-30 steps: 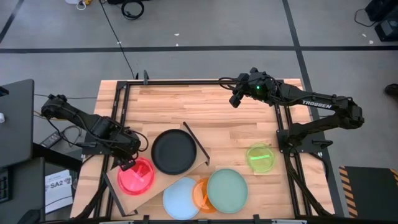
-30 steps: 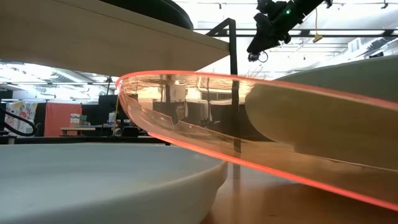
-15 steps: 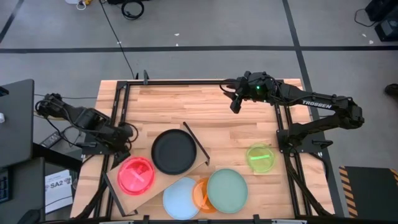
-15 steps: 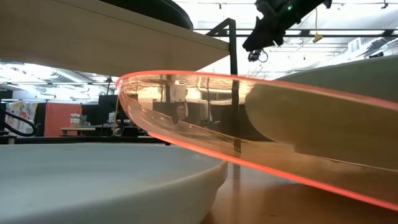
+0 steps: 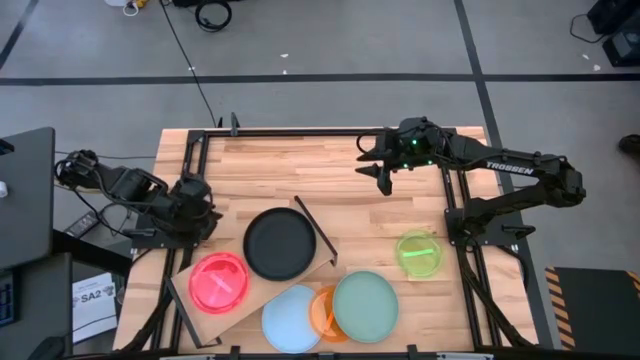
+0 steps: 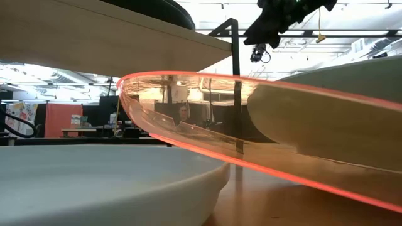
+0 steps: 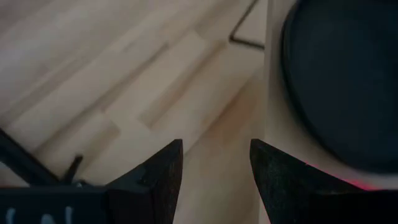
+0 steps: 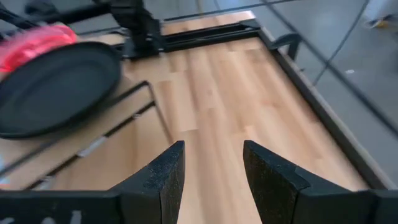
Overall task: Place and stack plates onto a shelf
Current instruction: Stack the blue plate on top of the black plate on the shelf
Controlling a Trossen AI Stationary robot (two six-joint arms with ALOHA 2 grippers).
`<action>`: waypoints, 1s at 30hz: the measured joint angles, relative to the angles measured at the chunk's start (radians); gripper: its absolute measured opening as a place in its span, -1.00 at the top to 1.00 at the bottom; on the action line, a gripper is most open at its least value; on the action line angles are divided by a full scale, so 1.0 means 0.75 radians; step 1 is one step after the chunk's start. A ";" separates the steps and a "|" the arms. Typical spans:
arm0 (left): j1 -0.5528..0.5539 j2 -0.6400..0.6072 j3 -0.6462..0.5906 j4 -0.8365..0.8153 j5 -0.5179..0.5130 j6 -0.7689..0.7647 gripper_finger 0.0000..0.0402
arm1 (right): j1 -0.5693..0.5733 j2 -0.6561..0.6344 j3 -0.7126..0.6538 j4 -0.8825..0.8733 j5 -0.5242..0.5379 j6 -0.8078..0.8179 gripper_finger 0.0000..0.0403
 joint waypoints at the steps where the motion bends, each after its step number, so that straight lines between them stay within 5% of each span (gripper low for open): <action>1: 0.005 0.000 0.000 0.015 -0.024 0.001 0.04 | 0.006 0.000 0.000 0.000 -0.018 0.026 0.16; 21: 0.178 0.001 0.000 0.534 -0.237 0.706 0.04 | 0.343 0.000 0.000 -0.073 -0.102 0.149 0.16; 30: 0.209 0.001 0.000 0.598 -0.236 0.803 0.04 | 0.513 0.000 -0.006 -0.162 -0.091 0.241 0.16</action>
